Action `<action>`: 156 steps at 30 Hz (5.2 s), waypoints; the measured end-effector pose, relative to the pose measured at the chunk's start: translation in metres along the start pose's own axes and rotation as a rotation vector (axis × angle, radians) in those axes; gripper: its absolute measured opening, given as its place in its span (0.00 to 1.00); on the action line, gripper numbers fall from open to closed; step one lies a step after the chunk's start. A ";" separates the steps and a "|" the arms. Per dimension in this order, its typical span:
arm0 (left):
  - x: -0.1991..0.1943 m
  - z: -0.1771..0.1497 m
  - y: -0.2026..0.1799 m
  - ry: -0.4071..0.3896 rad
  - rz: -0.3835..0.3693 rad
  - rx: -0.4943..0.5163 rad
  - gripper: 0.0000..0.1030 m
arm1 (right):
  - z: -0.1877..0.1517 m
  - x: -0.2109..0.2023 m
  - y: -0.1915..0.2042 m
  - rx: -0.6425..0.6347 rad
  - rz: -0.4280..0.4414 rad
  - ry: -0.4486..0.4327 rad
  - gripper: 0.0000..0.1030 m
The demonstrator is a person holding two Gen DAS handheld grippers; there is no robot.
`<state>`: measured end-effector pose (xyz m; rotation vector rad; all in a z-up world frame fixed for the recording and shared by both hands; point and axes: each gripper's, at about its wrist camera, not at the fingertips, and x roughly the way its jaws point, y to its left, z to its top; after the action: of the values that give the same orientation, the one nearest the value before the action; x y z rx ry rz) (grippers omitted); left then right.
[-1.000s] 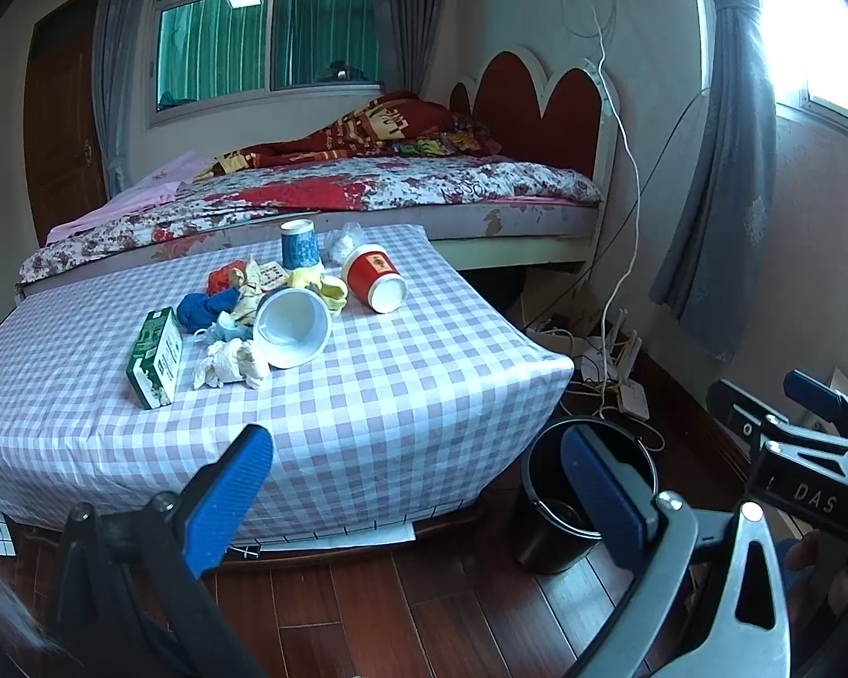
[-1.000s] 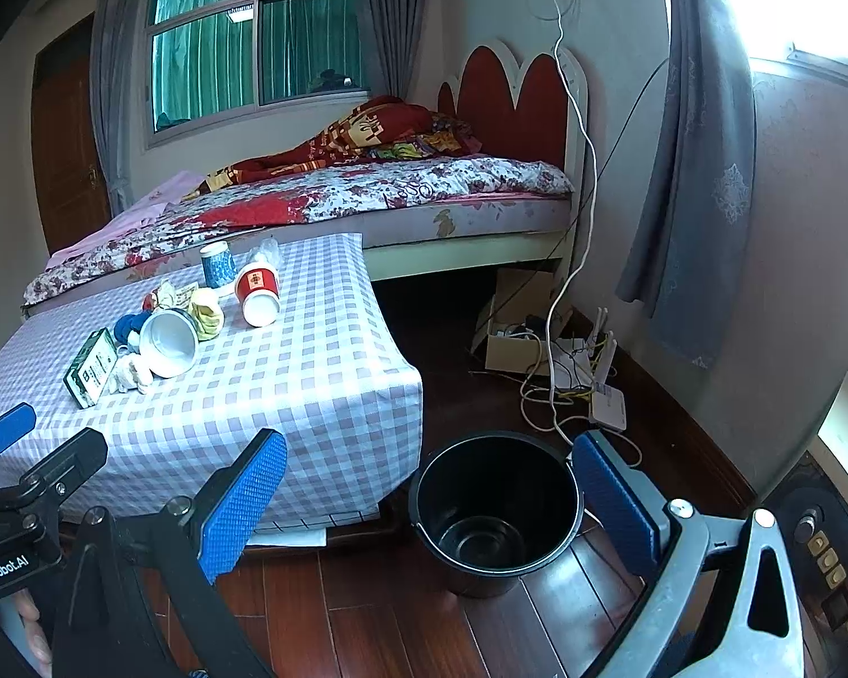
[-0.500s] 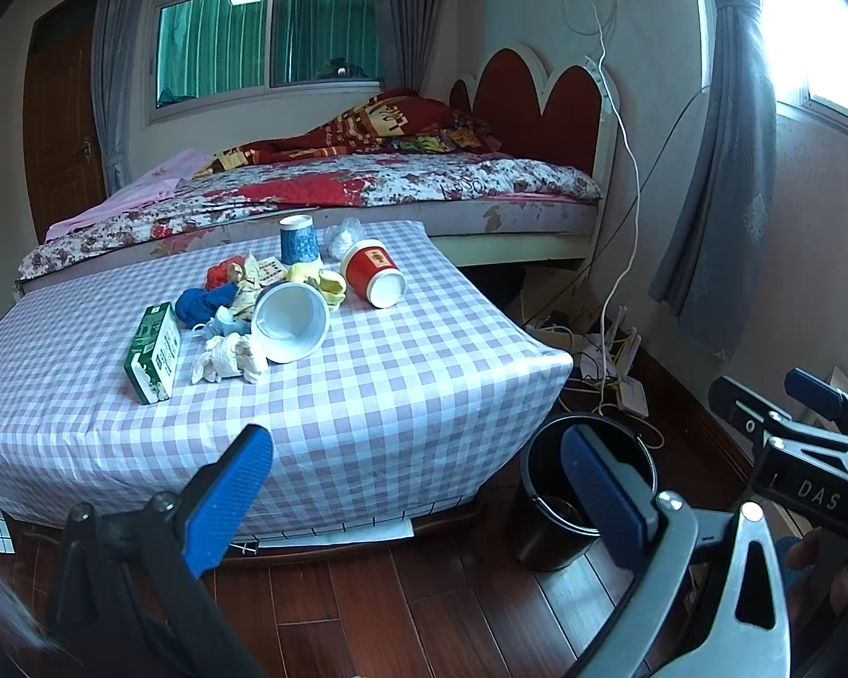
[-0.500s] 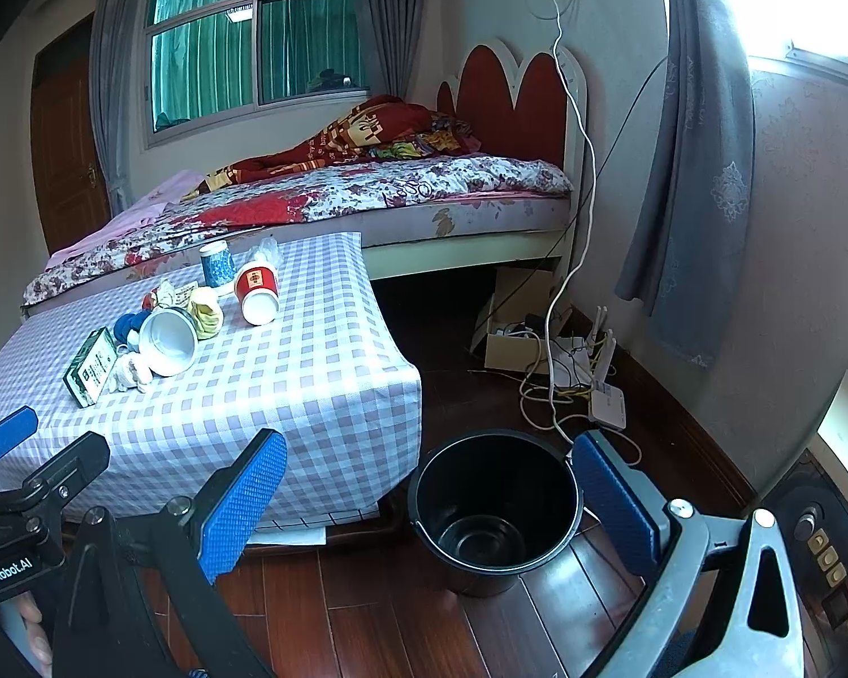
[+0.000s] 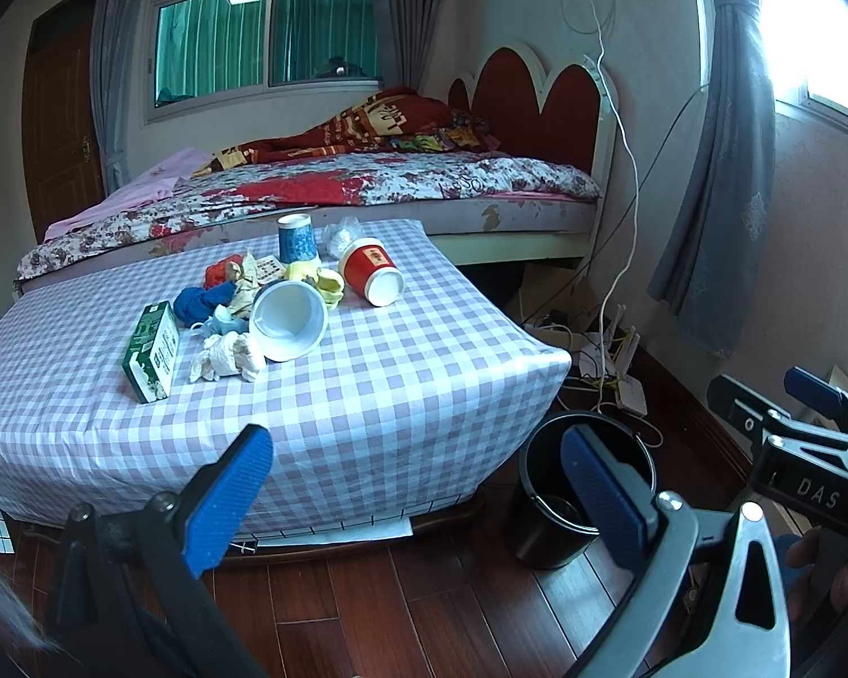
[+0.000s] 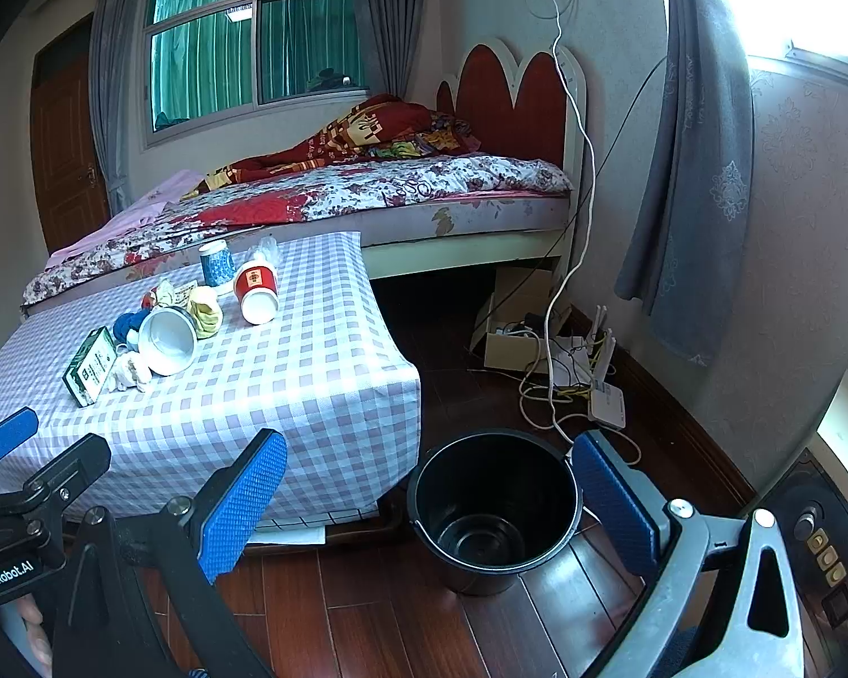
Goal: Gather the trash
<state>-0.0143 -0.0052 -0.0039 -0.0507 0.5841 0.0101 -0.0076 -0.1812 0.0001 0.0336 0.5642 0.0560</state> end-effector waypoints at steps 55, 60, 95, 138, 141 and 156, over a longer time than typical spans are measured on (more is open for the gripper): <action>0.044 -0.010 0.123 0.091 0.255 -0.132 0.99 | 0.019 0.103 0.123 -0.173 0.290 0.067 0.99; 0.061 -0.007 0.164 0.081 0.340 -0.169 0.99 | 0.034 0.143 0.165 -0.186 0.375 0.110 0.99; 0.135 0.021 0.235 0.047 0.268 -0.261 0.37 | 0.070 0.241 0.244 -0.212 0.477 0.145 0.04; 0.137 -0.019 -0.107 0.197 -0.380 0.226 0.37 | -0.027 0.146 -0.137 0.225 -0.002 0.181 0.04; 0.155 -0.030 -0.119 0.253 -0.380 0.227 0.37 | -0.038 0.164 -0.149 0.224 0.002 0.235 0.04; 0.213 -0.052 -0.137 0.414 -0.303 0.183 0.99 | -0.083 0.255 -0.182 0.201 -0.092 0.441 0.96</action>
<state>0.1382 -0.1456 -0.1591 0.0382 0.9835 -0.3548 0.1706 -0.3460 -0.2149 0.1939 1.0103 -0.0859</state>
